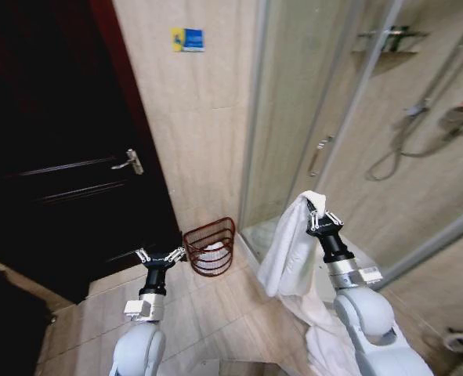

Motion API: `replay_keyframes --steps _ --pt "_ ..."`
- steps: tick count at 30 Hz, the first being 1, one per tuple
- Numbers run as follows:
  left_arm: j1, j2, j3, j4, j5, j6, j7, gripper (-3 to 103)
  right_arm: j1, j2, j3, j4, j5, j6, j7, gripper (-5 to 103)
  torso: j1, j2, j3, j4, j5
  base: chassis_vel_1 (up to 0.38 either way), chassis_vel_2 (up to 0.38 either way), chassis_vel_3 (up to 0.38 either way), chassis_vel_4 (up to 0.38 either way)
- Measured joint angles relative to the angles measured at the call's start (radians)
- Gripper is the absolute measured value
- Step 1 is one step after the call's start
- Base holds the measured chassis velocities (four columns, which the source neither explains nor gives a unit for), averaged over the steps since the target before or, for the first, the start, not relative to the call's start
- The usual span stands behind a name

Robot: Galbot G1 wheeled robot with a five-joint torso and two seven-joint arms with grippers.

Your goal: Discard the used towel into the hamper.

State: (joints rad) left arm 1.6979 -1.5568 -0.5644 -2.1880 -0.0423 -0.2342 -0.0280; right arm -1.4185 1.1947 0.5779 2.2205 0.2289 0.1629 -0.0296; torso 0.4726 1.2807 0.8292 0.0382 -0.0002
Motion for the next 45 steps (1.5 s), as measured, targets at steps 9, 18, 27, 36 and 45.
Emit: replay_keyframes --steps 9,18,27,36,45 --pt "-0.015 -0.003 0.012 0.017 0.001 -0.002 -0.001 100 0.023 -0.013 0.006 0.000 0.040 -0.028 0.015 2 -0.001 0.000 0.000 -0.0005 0.0008 0.073 0.064 0.063 0.058" --pt "-0.025 -0.006 0.020 0.036 0.003 -0.007 -0.004 100 0.039 -0.017 0.010 -0.025 0.053 -0.034 0.017 2 -0.001 0.000 0.000 -0.0004 0.0001 0.012 0.010 0.023 0.036" --pt "-0.020 -0.005 0.008 0.036 0.001 0.004 0.002 100 0.084 -0.027 0.007 -0.053 0.073 -0.042 0.014 2 0.000 0.000 0.000 -0.0006 0.0002 0.002 0.013 0.002 0.002" --pt "-0.025 -0.005 -0.001 0.047 -0.002 0.004 0.000 100 0.131 -0.038 0.001 -0.069 0.098 -0.063 0.017 2 0.000 0.000 0.000 -0.0004 0.0003 0.016 0.014 0.020 0.016" --pt "-0.036 -0.013 0.004 0.080 0.008 -0.023 -0.027 100 0.229 -0.071 0.002 -0.091 0.168 -0.100 0.028 2 0.000 0.000 0.000 -0.0003 0.0004 0.058 0.049 0.049 0.050"
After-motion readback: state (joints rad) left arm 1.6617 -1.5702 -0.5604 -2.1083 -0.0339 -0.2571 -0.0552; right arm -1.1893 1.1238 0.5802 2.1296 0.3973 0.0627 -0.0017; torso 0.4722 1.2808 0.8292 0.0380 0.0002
